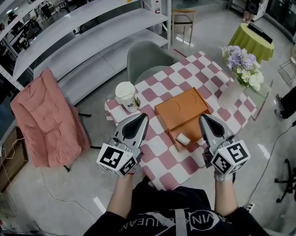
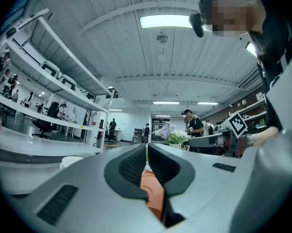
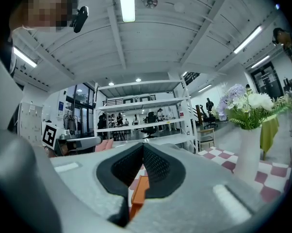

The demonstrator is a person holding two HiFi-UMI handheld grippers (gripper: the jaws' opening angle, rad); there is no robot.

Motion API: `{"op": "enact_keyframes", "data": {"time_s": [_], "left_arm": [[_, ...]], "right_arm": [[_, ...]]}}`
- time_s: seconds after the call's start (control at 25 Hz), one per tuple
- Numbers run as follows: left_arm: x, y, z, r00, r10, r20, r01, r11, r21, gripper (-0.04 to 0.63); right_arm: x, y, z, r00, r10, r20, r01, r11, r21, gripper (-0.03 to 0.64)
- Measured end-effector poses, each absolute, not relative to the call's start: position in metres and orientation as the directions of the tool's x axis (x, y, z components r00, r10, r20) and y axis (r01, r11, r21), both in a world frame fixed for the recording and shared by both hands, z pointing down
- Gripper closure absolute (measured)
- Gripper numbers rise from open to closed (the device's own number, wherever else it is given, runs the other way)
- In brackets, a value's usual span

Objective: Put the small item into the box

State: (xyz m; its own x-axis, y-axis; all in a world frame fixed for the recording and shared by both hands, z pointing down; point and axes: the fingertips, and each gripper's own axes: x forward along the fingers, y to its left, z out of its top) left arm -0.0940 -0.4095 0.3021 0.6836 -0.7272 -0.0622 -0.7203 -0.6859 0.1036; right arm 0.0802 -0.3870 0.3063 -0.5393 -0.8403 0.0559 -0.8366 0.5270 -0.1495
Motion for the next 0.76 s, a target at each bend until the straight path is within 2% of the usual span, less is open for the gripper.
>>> {"op": "enact_keyframes", "data": {"time_s": [0.76], "left_arm": [[-0.090,-0.423,0.318,0.682,-0.730,-0.044,-0.720,-0.681,0.131,0.575]], "right_arm": [[0.085,-0.400,0.319,-0.552,-0.831,0.075,-0.826,0.532,-0.186,0.611]]}}
